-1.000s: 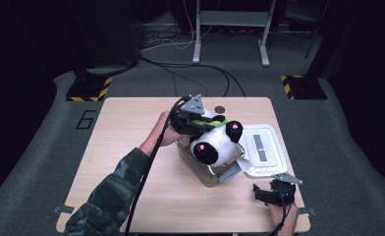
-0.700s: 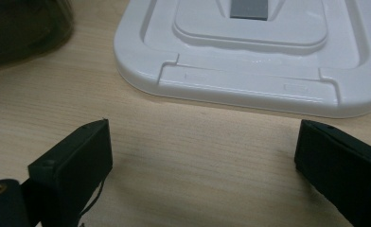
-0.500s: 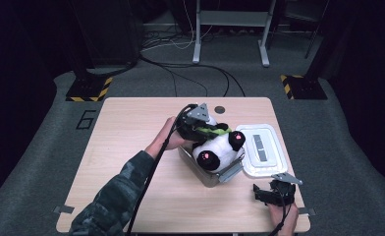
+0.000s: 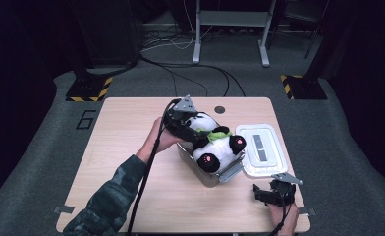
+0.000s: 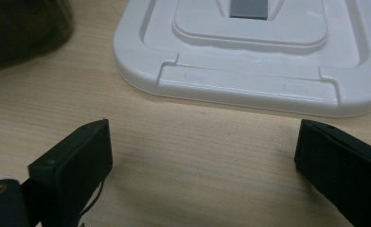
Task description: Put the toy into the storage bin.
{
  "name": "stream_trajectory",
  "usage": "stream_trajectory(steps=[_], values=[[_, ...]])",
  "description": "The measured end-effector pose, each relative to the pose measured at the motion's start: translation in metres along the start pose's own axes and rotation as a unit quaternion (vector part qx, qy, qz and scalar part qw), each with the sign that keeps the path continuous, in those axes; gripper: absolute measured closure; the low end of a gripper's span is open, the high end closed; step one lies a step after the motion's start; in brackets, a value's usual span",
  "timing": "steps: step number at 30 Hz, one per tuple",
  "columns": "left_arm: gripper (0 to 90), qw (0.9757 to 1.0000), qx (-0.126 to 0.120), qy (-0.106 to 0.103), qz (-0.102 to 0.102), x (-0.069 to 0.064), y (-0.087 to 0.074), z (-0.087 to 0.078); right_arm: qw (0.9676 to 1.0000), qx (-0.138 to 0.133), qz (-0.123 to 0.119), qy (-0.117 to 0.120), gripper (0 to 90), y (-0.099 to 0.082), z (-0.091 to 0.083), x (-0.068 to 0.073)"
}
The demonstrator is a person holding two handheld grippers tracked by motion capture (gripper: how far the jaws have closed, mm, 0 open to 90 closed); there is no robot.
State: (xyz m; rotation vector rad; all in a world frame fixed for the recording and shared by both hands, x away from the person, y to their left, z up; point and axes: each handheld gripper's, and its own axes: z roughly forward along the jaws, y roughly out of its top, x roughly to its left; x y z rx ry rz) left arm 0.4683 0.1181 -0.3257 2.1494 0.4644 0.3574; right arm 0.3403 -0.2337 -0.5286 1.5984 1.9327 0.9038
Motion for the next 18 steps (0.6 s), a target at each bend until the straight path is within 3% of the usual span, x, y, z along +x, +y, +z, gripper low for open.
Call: stream_trajectory(steps=[2,7,16,18], values=[[14.9,0.9997,0.005,0.013,-0.020,0.004,-0.006,-0.003,1.0000,0.000,0.000,0.000,4.4,0.000,0.000,0.000],[14.3,0.9985,0.040,0.003,-0.038,0.009,-0.022,0.008,1.0000,0.000,0.001,0.000,4.4,0.000,0.000,0.000],[14.3,0.9959,0.046,-0.011,-0.076,0.016,-0.042,0.018,1.0000,0.000,0.000,-0.002,4.4,0.000,0.000,0.000],[14.1,0.9964,0.042,-0.001,-0.074,0.015,-0.040,0.014,1.0000,0.000,0.002,-0.001,4.4,0.000,0.000,0.000]])
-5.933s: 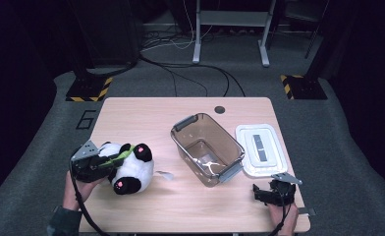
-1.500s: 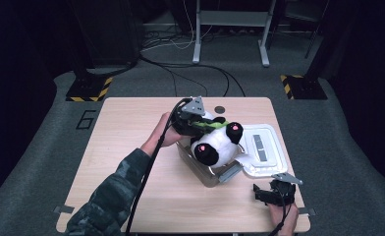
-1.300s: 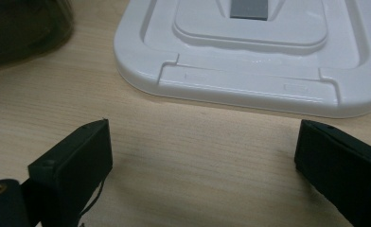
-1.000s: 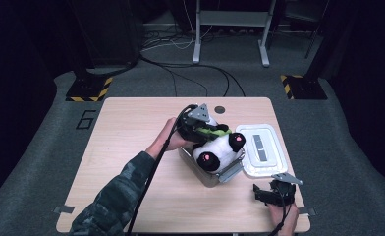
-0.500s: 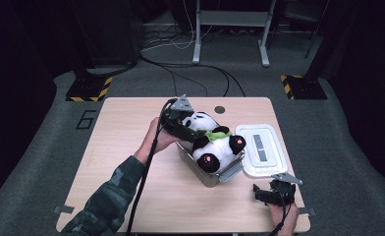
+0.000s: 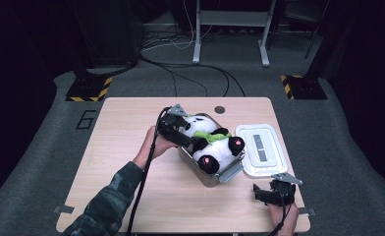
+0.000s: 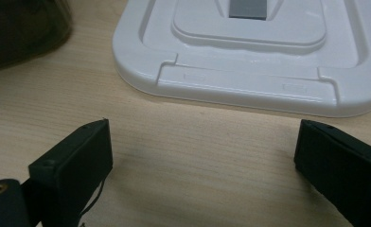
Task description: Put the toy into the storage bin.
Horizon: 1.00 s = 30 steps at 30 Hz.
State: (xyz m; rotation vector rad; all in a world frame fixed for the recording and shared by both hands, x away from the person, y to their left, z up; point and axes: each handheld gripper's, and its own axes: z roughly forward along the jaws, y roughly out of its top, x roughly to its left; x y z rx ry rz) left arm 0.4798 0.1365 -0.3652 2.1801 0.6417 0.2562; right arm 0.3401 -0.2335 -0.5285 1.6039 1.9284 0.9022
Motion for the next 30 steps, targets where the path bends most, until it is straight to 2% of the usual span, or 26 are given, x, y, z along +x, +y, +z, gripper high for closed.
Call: stream_trajectory(steps=[3,6,8,11,12,13,19,21,23,27,30], values=[[13.9,0.9998,-0.020,-0.001,0.005,-0.009,0.007,-0.008,1.0000,-0.001,-0.002,0.000,4.4,0.000,0.000,0.000],[13.9,0.9990,-0.040,-0.017,0.011,-0.020,0.019,-0.014,1.0000,0.000,0.000,0.000,4.4,0.000,0.000,0.000],[13.7,0.9991,-0.032,-0.017,0.022,-0.027,0.024,-0.012,1.0000,-0.001,0.000,0.000,4.4,0.000,0.000,0.000],[13.4,0.9994,-0.009,-0.018,0.030,-0.035,0.025,0.002,1.0000,0.000,-0.001,-0.001,4.5,0.000,0.000,0.000],[13.2,0.9994,-0.009,-0.018,0.030,-0.035,0.025,0.002,1.0000,0.000,-0.001,-0.001,4.5,0.000,0.000,0.000],[12.9,0.9993,-0.001,-0.012,0.035,-0.037,0.021,0.010,1.0000,0.000,0.002,-0.001,4.5,0.000,0.000,0.000],[12.3,0.9990,0.003,0.007,0.044,-0.040,0.017,0.017,1.0000,0.000,0.000,0.000,4.5,0.000,0.000,0.000],[11.9,0.9986,0.010,0.016,0.049,-0.041,0.015,0.021,1.0000,-0.001,0.001,0.001,4.5,0.000,0.000,-0.001],[11.8,0.9988,0.015,0.014,0.045,-0.039,0.012,0.024,1.0000,-0.001,0.001,0.000,4.5,0.000,0.000,-0.001],[11.9,0.9995,0.010,0.004,0.029,-0.035,0.008,0.025,1.0000,-0.001,0.001,0.001,4.5,0.000,0.000,-0.001],[11.9,0.9997,-0.004,-0.008,0.024,-0.036,0.009,0.012,1.0000,-0.001,0.000,0.001,4.5,0.000,0.000,-0.001]])
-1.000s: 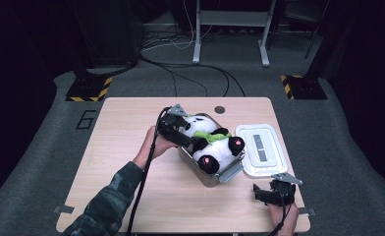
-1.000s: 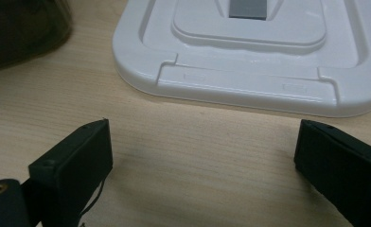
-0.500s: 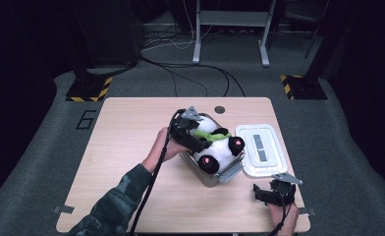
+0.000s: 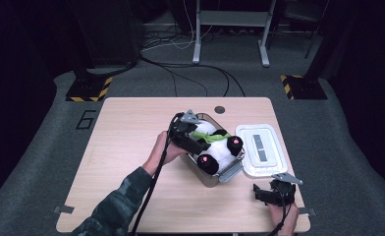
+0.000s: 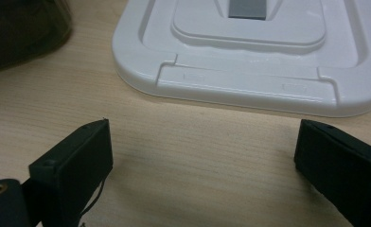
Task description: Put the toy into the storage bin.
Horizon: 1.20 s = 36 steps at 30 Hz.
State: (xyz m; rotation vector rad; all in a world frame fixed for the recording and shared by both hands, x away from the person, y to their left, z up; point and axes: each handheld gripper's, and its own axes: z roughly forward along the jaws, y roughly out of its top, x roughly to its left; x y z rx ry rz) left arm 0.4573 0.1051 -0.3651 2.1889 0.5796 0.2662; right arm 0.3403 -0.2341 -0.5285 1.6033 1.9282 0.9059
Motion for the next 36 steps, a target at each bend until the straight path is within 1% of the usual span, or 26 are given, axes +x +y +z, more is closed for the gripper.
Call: stream_trajectory(steps=[2,3,4,5,6,7,10,13,14,15,19,21,23,24,25,26,27,29,30,31,32,34,35,36], values=[[11.8,1.0000,-0.004,-0.009,0.001,-0.004,0.000,-0.007,1.0000,0.000,0.000,0.000,4.5,0.000,0.000,0.000],[11.7,1.0000,-0.004,-0.009,0.001,-0.004,0.000,-0.007,1.0000,0.000,0.000,0.000,4.5,0.000,0.000,0.000],[11.7,0.9998,-0.009,-0.015,0.004,-0.007,0.000,-0.011,1.0000,0.000,0.000,0.000,4.5,0.000,0.000,0.000],[11.2,0.9997,-0.009,-0.019,0.009,-0.011,0.000,-0.014,1.0000,0.000,0.000,-0.001,4.6,0.000,0.000,0.000],[10.9,0.9997,-0.007,-0.019,0.010,-0.014,0.000,-0.015,1.0000,0.000,-0.001,-0.001,4.6,0.000,0.000,0.000],[10.1,0.9997,-0.007,-0.019,0.010,-0.014,0.000,-0.015,1.0000,0.000,0.000,-0.001,4.6,0.000,0.000,0.000],[9.4,0.9997,0.003,-0.006,0.024,-0.021,-0.001,-0.014,1.0000,0.000,0.000,-0.002,4.6,0.000,0.000,0.000],[9.1,0.9997,0.002,0.000,0.023,-0.022,-0.002,-0.015,1.0000,0.000,0.001,-0.002,4.7,0.000,0.000,0.000],[8.9,0.9996,0.005,0.005,0.027,-0.024,-0.001,-0.014,1.0000,0.000,0.001,-0.002,4.7,0.000,0.000,0.000],[8.8,0.9996,0.005,0.005,0.027,-0.024,-0.001,-0.014,1.0000,0.000,0.001,-0.002,4.7,0.000,0.000,0.000],[7.8,0.9991,0.018,0.020,0.034,-0.027,-0.004,-0.007,1.0000,0.000,0.001,-0.001,4.8,0.000,0.000,0.000],[7.1,0.9988,0.025,0.029,0.032,-0.028,-0.009,0.001,1.0000,-0.001,0.000,-0.001,4.8,0.000,0.000,0.000],[7.1,0.9987,0.026,0.030,0.031,-0.028,-0.010,0.003,1.0000,-0.001,0.000,-0.001,4.7,0.000,0.000,0.000],[7.1,0.9989,0.024,0.031,0.025,-0.027,-0.012,0.006,1.0000,-0.001,0.000,-0.001,4.7,0.000,0.000,0.000],[7.1,0.9985,0.033,0.033,0.027,-0.026,-0.013,0.009,1.0000,-0.001,0.000,-0.001,4.7,0.000,0.000,0.000],[7.0,0.9986,0.034,0.032,0.027,-0.026,-0.013,0.010,1.0000,-0.001,0.000,-0.001,4.7,0.000,0.000,0.000],[7.0,0.9986,0.032,0.031,0.027,-0.025,-0.012,0.010,1.0000,-0.001,0.000,-0.001,4.7,0.000,0.000,0.000],[7.3,0.9991,0.019,0.030,0.021,-0.024,-0.010,0.006,1.0000,-0.001,0.000,-0.001,4.8,0.000,0.000,0.000],[7.6,0.9991,0.021,0.029,0.020,-0.023,-0.009,0.005,1.0000,-0.001,0.000,-0.001,4.7,0.000,0.000,0.000],[7.7,0.9989,0.027,0.031,0.025,-0.023,-0.007,0.006,1.0000,-0.001,0.000,-0.001,4.8,0.000,0.000,0.000],[7.9,0.9983,0.034,0.036,0.032,-0.023,-0.005,0.007,1.0000,0.000,0.000,-0.001,4.7,0.000,0.000,0.000],[8.6,0.9978,0.042,0.038,0.035,-0.024,-0.003,0.013,1.0000,-0.001,0.000,-0.001,4.8,0.000,0.000,0.000],[8.7,0.9978,0.042,0.038,0.035,-0.024,-0.003,0.013,1.0000,-0.001,0.000,-0.001,4.8,0.000,0.000,0.000],[8.7,0.9977,0.050,0.035,0.030,-0.024,0.000,0.019,1.0000,0.000,0.000,0.000,4.8,0.000,0.000,0.000]])
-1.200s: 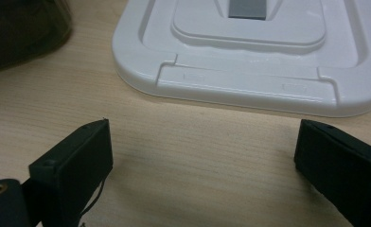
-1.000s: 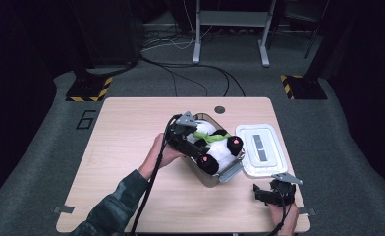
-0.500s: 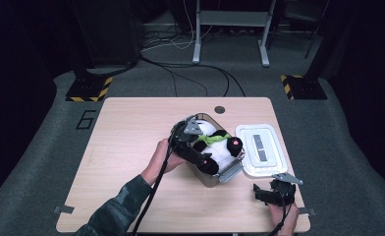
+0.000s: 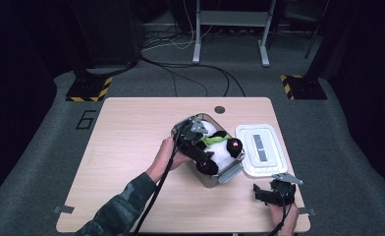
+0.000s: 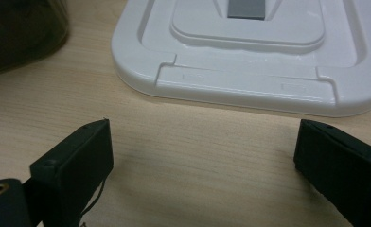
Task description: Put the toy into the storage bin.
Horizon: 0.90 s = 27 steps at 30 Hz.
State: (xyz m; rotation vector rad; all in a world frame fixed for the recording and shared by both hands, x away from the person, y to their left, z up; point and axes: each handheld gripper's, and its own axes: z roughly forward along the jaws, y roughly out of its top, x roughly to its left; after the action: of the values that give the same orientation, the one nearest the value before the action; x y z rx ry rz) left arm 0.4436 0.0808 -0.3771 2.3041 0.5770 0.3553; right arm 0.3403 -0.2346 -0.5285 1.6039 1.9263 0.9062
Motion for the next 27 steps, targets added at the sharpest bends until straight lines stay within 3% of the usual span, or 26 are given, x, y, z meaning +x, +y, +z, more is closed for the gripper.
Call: stream_trajectory(steps=[13,16,18,21,24,27], values=[[9.5,0.9986,0.052,0.000,-0.008,0.001,0.000,0.022,1.0000,0.000,-0.001,0.002,4.8,0.000,0.000,0.000],[9.4,0.9985,0.054,-0.003,-0.008,0.003,0.000,0.024,1.0000,0.000,-0.001,0.002,4.8,0.000,0.000,0.000],[9.7,0.9990,0.040,-0.017,-0.015,0.007,-0.001,0.019,1.0000,0.000,-0.001,0.002,4.8,0.000,0.000,0.000],[10.3,0.9993,0.024,-0.016,-0.021,0.009,-0.001,0.011,1.0000,-0.001,0.000,0.003,4.8,0.000,0.000,0.000],[10.0,0.9995,-0.006,-0.024,-0.021,0.008,-0.001,-0.010,1.0000,-0.001,-0.001,0.003,4.8,0.000,0.000,0.000],[10.0,0.9992,-0.007,-0.038,-0.011,0.000,-0.001,-0.021,1.0000,-0.001,-0.001,0.002,4.9,0.000,0.000,0.000]])
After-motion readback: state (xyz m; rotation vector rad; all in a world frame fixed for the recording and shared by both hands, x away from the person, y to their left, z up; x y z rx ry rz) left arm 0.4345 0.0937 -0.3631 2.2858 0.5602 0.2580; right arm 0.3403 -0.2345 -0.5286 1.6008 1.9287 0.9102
